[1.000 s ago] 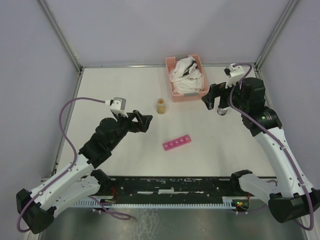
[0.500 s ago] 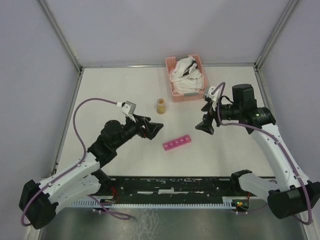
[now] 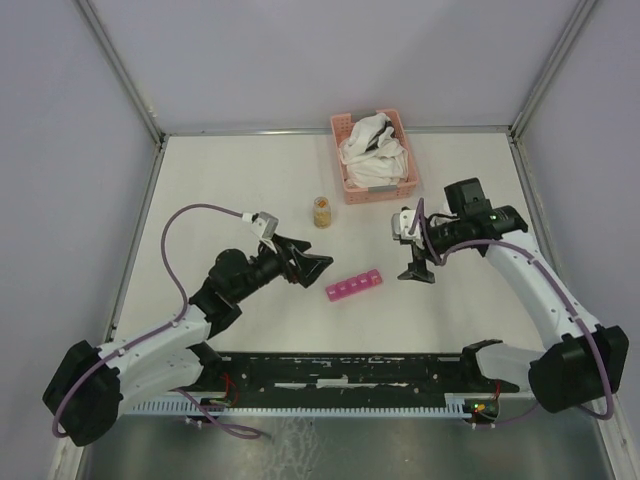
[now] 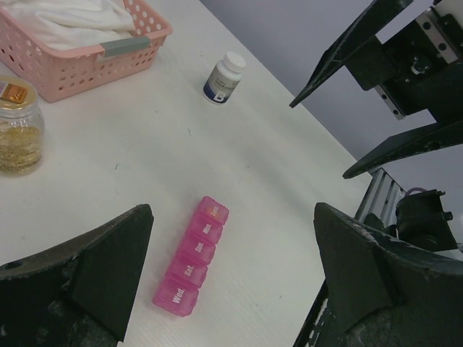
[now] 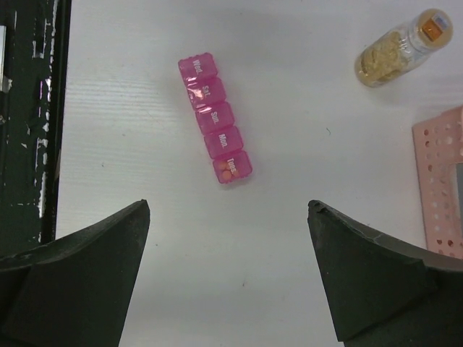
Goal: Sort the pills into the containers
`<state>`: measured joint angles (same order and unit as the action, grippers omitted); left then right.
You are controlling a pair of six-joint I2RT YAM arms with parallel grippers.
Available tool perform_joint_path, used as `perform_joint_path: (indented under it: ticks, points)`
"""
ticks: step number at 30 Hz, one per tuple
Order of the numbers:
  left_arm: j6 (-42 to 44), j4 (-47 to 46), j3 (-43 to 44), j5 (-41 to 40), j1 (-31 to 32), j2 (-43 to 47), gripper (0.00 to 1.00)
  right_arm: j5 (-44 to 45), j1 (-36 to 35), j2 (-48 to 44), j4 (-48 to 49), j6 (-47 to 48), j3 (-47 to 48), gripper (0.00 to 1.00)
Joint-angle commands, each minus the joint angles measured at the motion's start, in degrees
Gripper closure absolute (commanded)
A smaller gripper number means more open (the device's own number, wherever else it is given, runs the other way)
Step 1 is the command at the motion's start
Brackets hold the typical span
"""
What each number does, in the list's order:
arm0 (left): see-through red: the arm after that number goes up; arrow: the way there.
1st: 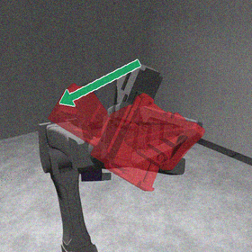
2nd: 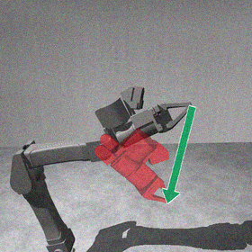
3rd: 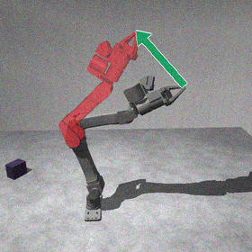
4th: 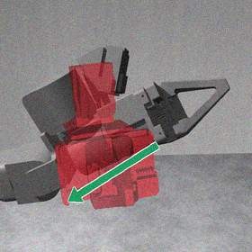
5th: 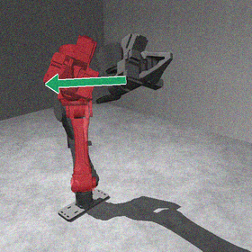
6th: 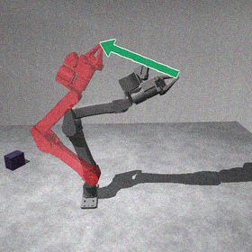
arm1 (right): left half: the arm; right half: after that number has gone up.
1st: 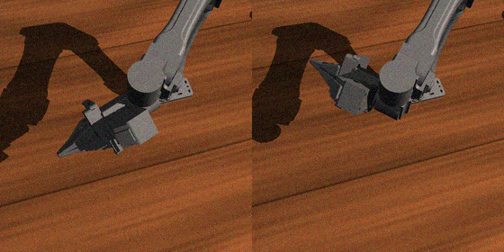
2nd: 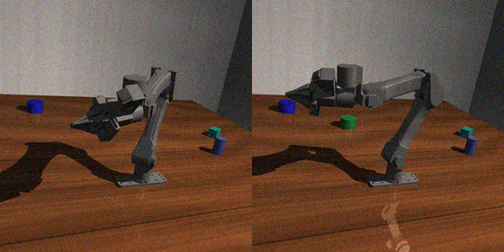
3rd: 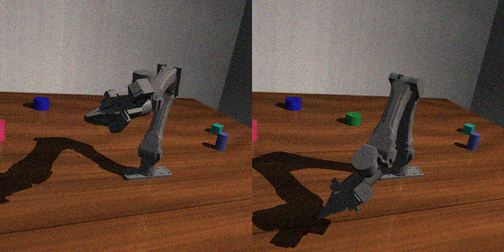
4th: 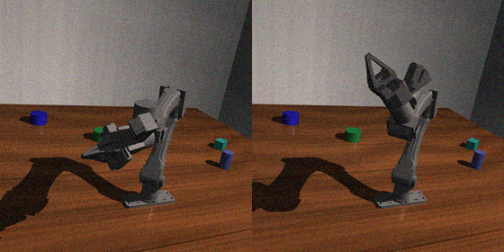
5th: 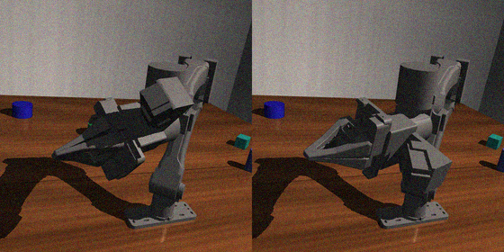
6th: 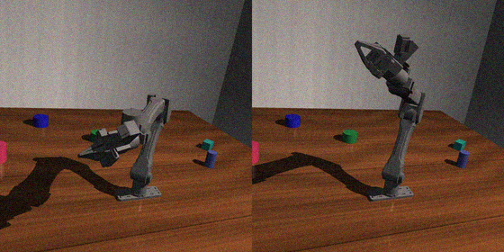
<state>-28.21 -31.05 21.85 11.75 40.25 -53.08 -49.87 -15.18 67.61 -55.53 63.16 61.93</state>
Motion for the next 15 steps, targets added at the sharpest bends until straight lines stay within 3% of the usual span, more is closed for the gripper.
perform_joint_path:
  ticks: [1,6,15]
  points:
    - [0.45,-11.07,-2.25,0.55,0.0,-0.71,0.01,1.54,-0.97,4.83,-3.19,11.5,0.68,0.0]
    - [1.92,-12.24,-3.63,-0.57,0.01,-1.35,0.01,6.22,-5.37,10.52,-1.92,18.22,-0.62,0.01]
    - [2.72,-10.01,-9.17,-8.03,0.0,5.61,0.01,12.63,-13.56,16.93,11.85,14.87,-4.05,0.03]
